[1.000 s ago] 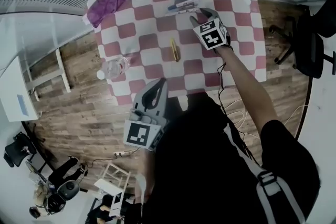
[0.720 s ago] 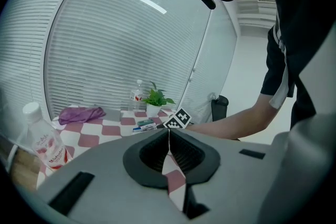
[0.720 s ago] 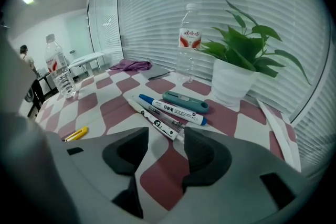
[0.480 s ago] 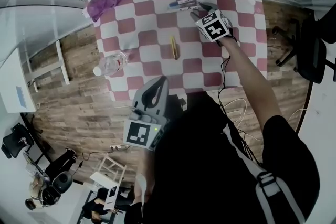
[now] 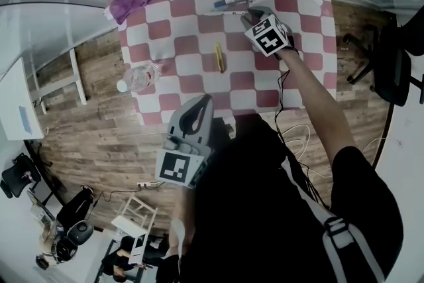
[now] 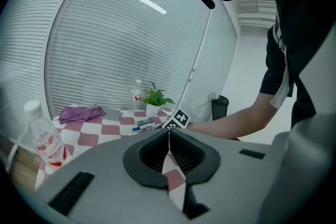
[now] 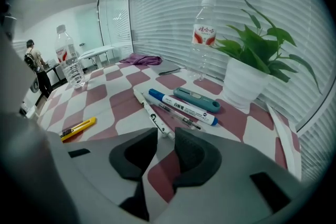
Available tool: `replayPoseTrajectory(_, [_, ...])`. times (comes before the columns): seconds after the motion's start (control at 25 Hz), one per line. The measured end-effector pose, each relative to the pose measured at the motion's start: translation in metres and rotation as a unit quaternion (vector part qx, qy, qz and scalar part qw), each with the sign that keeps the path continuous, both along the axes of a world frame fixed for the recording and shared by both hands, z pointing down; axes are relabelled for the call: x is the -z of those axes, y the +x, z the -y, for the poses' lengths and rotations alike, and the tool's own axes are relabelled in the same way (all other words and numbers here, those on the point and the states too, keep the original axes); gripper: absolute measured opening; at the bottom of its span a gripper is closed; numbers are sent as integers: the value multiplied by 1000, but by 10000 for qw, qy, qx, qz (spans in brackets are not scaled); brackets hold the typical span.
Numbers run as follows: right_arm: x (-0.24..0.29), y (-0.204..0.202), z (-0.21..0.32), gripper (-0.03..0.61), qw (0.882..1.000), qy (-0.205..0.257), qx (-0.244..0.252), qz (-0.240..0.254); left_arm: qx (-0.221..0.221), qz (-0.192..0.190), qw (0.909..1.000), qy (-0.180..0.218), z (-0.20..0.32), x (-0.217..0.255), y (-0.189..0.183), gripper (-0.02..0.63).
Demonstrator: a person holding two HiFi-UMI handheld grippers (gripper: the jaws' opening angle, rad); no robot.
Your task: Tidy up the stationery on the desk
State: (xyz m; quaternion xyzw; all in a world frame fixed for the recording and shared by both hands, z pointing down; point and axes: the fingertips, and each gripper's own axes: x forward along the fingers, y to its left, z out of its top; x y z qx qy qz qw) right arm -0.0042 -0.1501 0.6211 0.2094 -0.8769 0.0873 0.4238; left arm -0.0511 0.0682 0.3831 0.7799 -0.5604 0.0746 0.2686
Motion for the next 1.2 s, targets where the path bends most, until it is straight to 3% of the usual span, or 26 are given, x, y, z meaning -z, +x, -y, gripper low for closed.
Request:
replayPoseTrajectory(0.64, [-1,-10,-36,43,9985,-36,477,-254,66,5,10000,68,-9,4,-5,34])
replayPoseTrajectory(0.96, [1,-6,-63,37,9995,-246,17,-184,-168,-22,9997,175,-15,8,-9,34])
replayPoseTrajectory(1.2, [3,1,-84,37,9944,-605,-860,67,-475,58,9983,320,-17,17,-19,34])
